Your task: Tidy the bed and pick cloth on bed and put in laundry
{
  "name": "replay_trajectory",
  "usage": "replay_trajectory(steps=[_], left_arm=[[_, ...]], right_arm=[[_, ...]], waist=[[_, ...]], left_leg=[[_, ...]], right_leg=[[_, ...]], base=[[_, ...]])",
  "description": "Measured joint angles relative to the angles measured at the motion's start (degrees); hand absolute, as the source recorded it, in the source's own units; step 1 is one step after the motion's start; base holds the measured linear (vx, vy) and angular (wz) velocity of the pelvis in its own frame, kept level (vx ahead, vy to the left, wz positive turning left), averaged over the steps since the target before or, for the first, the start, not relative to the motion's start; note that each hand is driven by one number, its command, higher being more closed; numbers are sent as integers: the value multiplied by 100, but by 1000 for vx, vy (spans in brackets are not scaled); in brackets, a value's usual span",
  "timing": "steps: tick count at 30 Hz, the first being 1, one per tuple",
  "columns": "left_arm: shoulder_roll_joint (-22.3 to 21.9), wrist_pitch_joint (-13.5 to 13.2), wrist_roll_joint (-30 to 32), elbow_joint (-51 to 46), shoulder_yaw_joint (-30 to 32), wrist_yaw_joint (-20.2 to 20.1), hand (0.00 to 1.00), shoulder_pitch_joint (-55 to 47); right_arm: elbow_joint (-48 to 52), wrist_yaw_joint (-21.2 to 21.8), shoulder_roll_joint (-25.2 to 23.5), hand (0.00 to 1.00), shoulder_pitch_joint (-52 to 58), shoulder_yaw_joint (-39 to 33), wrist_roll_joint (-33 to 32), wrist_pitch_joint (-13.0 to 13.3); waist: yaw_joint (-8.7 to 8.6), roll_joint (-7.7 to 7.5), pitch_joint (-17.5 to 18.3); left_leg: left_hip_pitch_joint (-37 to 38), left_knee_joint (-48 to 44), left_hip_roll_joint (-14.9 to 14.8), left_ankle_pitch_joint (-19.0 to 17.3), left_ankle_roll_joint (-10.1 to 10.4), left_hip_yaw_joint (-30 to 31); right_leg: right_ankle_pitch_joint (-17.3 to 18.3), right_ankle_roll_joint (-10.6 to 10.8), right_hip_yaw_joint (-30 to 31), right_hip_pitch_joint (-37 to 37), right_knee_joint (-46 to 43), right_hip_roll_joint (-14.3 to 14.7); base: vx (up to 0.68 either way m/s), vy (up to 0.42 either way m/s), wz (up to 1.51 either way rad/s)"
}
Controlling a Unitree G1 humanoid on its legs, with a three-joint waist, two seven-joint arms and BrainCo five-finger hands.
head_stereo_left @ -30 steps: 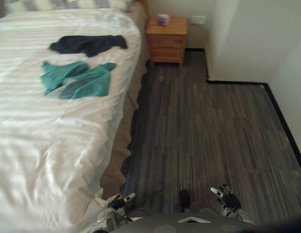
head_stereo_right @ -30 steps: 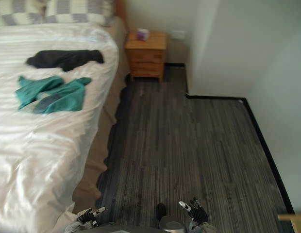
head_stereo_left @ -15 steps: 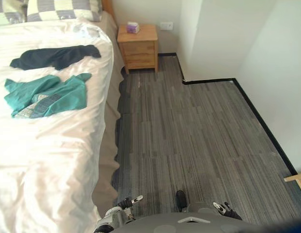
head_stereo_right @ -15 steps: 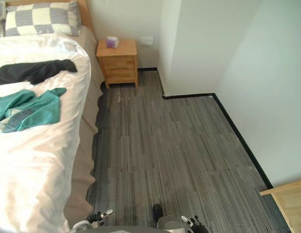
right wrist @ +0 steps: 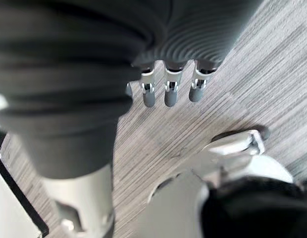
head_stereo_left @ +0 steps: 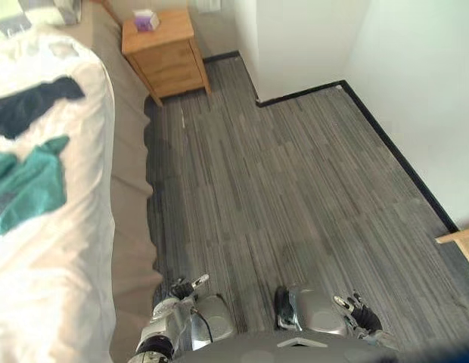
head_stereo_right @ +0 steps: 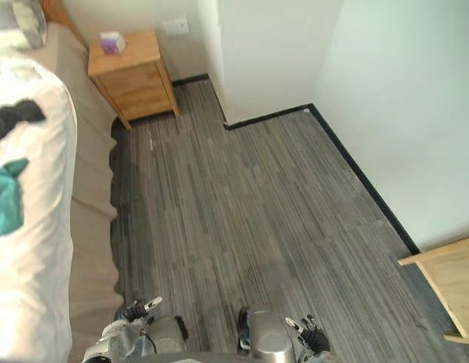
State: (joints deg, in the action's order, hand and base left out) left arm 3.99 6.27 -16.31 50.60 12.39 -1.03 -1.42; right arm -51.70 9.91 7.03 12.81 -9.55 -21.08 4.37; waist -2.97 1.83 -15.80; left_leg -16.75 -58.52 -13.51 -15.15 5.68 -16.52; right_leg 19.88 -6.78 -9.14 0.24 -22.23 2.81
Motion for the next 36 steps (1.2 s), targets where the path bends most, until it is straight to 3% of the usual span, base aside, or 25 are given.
replay_trajectory(steps=[3, 5, 6, 7, 10, 11, 12, 13, 14, 15, 17, 18, 20, 22, 24, 25, 26, 27, 28, 29, 31, 32, 33, 34, 36], left_arm=[[-35, -37, -6, -6, 1, -36, 0, 58], [-72, -38, -70, -8, -15, -24, 0, 74], [-83, -38, -123, -8, -23, -14, 0, 89], [-58, -35, -274, -1, -18, 6, 0, 133], [-3, 147, -538, 16, -1, 25, 0, 233], [24, 292, -769, 49, 84, 129, 0, 243], [31, 348, -806, 56, 148, 151, 0, 243], [115, 487, -810, 96, 183, 216, 0, 243], [179, 659, -779, 281, 138, 245, 0, 242], [234, 823, -817, 512, 183, 284, 0, 219], [280, 863, -764, 591, 107, 306, 0, 45], [308, 847, -790, 638, 57, 376, 0, -80], [335, 825, -794, 705, -30, 404, 0, -221], [339, 804, -824, 756, -64, 417, 0, -233], [412, 655, -855, 928, -24, 398, 0, -189], [417, 616, -855, 925, 33, 398, 0, -201], [297, 531, -838, 922, 280, 401, 0, -280], [147, 514, -824, 901, 407, 400, 0, -293], [-66, 455, -807, 842, 617, 401, 0, -333], [-207, 452, -806, 738, 683, 426, 0, -318], [-282, 465, -941, 610, 736, 519, 0, -310], [-347, 482, -997, 566, 793, 514, 0, -306], [-349, 485, -997, 540, 776, 513, 0, -295], [-291, 484, -1016, 464, 650, 515, 0, -282], [-224, 497, -1036, 465, 508, 527, 0, -268]], right_arm=[[-177, 94, -55, 0, -226, -134, 35, 10], [-299, 114, -134, 0, -357, -347, 122, 16], [-326, 117, -126, 0, -363, -365, 137, 31], [-349, 118, -119, 0, -369, -385, 231, 34], [-453, 119, -145, 0, -416, -347, 370, 27], [-542, 167, -170, 0, -549, -329, 527, -20], [-634, 180, -176, 0, -646, -349, 573, -47], [-805, 211, -187, 0, -793, -379, 622, -99], [-842, 234, -195, 0, -828, -365, 632, -133], [-819, 271, -170, 0, -839, -311, 671, -144], [-693, 305, -119, 0, -845, -97, 674, -152], [-605, 349, -57, 0, -822, 0, 667, -140], [-524, 352, 3, 0, -825, 120, 613, -144], [-506, 370, 20, 0, -812, 151, 512, -141], [-525, 384, -89, 0, -641, 180, 451, -103], [-535, 384, -147, 0, -579, 151, 420, -81], [-516, 400, -178, 0, -450, 163, 416, -63], [-473, 436, -55, 0, -421, 153, 425, -70], [-372, 432, 58, 0, -403, 174, 442, -124], [-301, 431, 120, 0, -404, 185, 442, -212], [-220, 399, 207, 0, -390, 198, 449, -382], [-235, 392, 193, 0, -383, 210, 458, -466], [-276, 403, 187, 0, -389, 210, 477, -474], [-395, 463, 184, 0, -431, 210, 637, -473], [-459, 512, 182, 0, -522, 204, 790, -495]], waist=[[78, -99, -95], [103, -131, -150], [107, -79, -147], [169, -3, -166], [349, -31, -175], [331, -204, -83], [310, -292, -86], [279, -431, -143], [274, -477, -153], [262, -497, -144], [229, -409, -150], [234, -360, -148], [210, -242, -94], [198, -212, -83], [115, -364, -69], [100, -422, -53], [40, -439, -6], [47, -268, 41], [197, -80, 142], [166, -54, 143], [167, 102, 105], [201, 93, 109], [226, 90, 111], [280, 69, 122], [276, 45, 124]], left_leg=[[-57, 1772, 476, 12, -96, -446], [-106, 4002, 829, 804, -244, -906], [-202, 4316, 825, 961, -279, -971], [-417, 4568, 830, 1211, -440, -1089], [-577, 4686, 983, 1905, -1131, -1284], [-504, 4723, 1279, 2065, -1594, -1270], [-442, 4735, 1408, 1953, -1775, -1268], [-324, 4521, 1564, 1585, -1896, -1113], [-219, 4244, 1583, 1240, -1816, -941], [72, 4017, 1607, 861, -1727, -744], [819, 4133, 1568, 576, -1565, -454], [1353, 4365, 1500, 516, -1406, -262], [1915, 4690, 1282, 439, -1228, 68], [2246, 4907, 1037, 331, -990, 511], [2422, 4878, 1044, 9, -650, 1204], [2486, 4775, 1078, -133, -561, 1401], [2676, 4571, 1038, -421, -428, 1772], [2745, 4520, 920, -466, -373, 1826], [2655, 4110, 821, -366, -245, 1708], [2193, 3052, 721, -193, -83, 1523], [1451, 1332, 251, -12, 155, 1009], [1217, 880, 29, -66, 111, 583], [1149, 879, -11, -98, 59, 390], [1008, 1464, 37, -132, 21, -131], [907, 2622, 277, -38, -19, -470]], right_leg=[[-17, 25, 231, 652, 492, 92], [-45, 78, 386, 1317, 1077, 211], [-50, 86, 417, 1450, 1191, 283], [5, 185, 530, 1746, 1393, 369], [61, 332, 686, 2112, 1448, 222], [139, 785, 588, 1835, 801, -106], [116, 1014, 513, 1627, 308, -250], [-285, 1621, 335, 1164, -1015, -442], [-804, 1857, 257, 754, -2038, -593], [-809, 1753, 105, 323, -3168, -829], [-554, 1480, -139, -102, -3721, -1176], [-363, 1280, -258, -358, -3528, -1289], [-282, 1143, -346, -804, -2527, -1264], [-422, 1260, -220, -1237, -1145, -1037], [-1293, 1526, 582, -1396, 914, -913], [-1441, 1568, 706, -1399, 1025, -940], [-1909, 1148, 851, -1346, 526, -912], [-1643, 1066, 734, -1389, 166, -855], [-1253, 934, 573, -1377, -188, -874], [-940, 892, 363, -1200, -283, -951], [-726, 768, 20, -568, -16, -871], [-652, 731, -162, -96, 219, -833], [-648, 729, -274, 96, 356, -834], [-640, 741, -406, 499, 687, -841], [-633, 769, -515, 687, 932, -897]], base=[[512, -137, -59], [517, -64, -47], [660, 23, -48], [587, 59, -52], [755, 102, -47], [784, 102, -9], [945, 114, 24], [611, 59, 50], [768, 52, 73], [597, 11, 63], [849, -15, 68], [795, -43, 72], [592, -148, 82], [569, -260, 103], [512, -378, 154], [539, -482, 178], [458, -427, 120], [570, -482, 101], [506, -404, 74], [479, -372, 86], [470, -365, 87], [485, -351, 58], [427, -293, 38], [323, -174, 22], [304, -105, 15]])
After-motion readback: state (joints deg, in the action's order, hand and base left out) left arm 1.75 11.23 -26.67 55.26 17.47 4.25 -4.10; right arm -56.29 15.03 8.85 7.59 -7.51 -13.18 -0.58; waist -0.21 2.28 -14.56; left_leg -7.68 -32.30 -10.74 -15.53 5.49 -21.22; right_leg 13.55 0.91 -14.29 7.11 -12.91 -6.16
